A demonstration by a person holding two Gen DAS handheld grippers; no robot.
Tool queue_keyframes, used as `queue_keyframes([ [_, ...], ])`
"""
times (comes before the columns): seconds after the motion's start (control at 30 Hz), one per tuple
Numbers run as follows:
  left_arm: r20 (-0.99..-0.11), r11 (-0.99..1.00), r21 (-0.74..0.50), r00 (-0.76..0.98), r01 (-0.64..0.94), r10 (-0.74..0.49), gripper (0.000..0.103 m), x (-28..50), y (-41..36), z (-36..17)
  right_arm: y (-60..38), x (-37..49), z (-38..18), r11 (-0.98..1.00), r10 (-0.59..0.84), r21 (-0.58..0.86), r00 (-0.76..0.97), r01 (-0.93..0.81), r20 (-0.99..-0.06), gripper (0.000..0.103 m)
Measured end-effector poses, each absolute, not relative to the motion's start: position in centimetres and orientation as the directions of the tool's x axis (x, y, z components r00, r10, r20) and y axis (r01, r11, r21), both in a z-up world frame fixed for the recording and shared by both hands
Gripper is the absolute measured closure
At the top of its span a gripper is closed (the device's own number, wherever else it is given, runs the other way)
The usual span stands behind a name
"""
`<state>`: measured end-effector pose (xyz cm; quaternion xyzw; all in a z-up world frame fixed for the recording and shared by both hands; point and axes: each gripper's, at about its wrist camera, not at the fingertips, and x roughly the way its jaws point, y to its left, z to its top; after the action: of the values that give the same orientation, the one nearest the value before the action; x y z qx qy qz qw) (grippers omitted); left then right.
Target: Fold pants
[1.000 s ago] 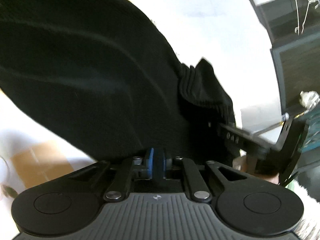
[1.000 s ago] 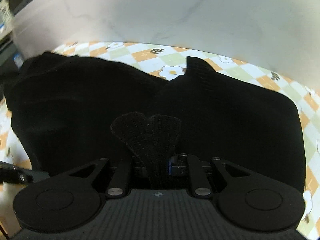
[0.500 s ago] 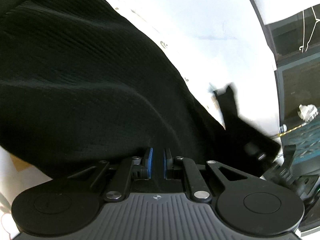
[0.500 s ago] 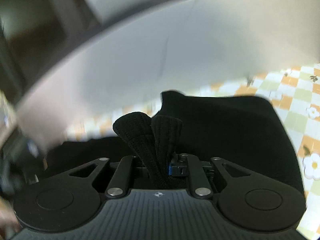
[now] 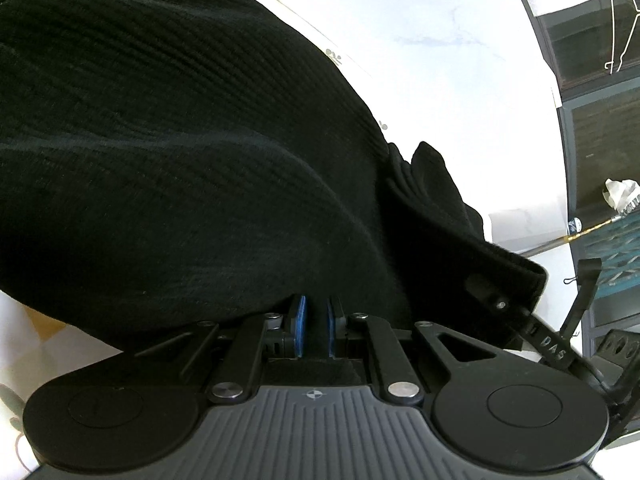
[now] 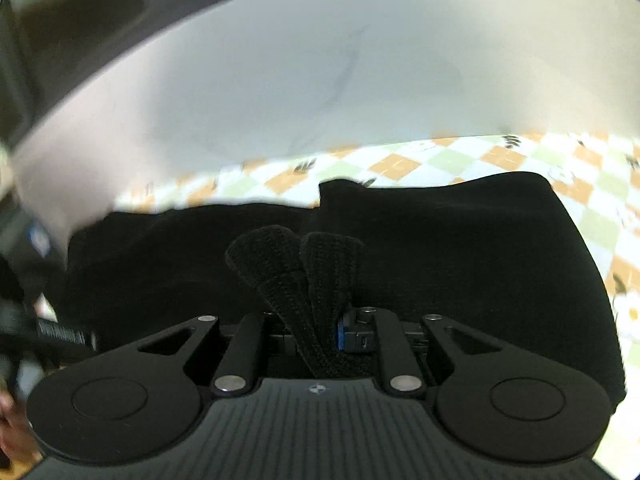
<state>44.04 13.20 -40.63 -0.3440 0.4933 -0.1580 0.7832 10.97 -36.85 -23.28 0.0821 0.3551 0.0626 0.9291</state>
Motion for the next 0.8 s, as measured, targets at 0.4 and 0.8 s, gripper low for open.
queue_keyframes([
  [0.4,-0.662,0.698,-0.705,0.463,-0.121,-0.589,0.091,43.9,13.9,-40.9,-32.2,10.3,-25.4,0.979,0.151,0.026,0.63,-0.203,-0.761,0.056],
  [0.8,-0.657,0.684,-0.716,0.467,-0.141,-0.591,0.091,43.7,14.3,-41.6,-32.4,8.4,-23.6,0.935,0.324,0.153,0.593,-0.32,-0.737,0.056],
])
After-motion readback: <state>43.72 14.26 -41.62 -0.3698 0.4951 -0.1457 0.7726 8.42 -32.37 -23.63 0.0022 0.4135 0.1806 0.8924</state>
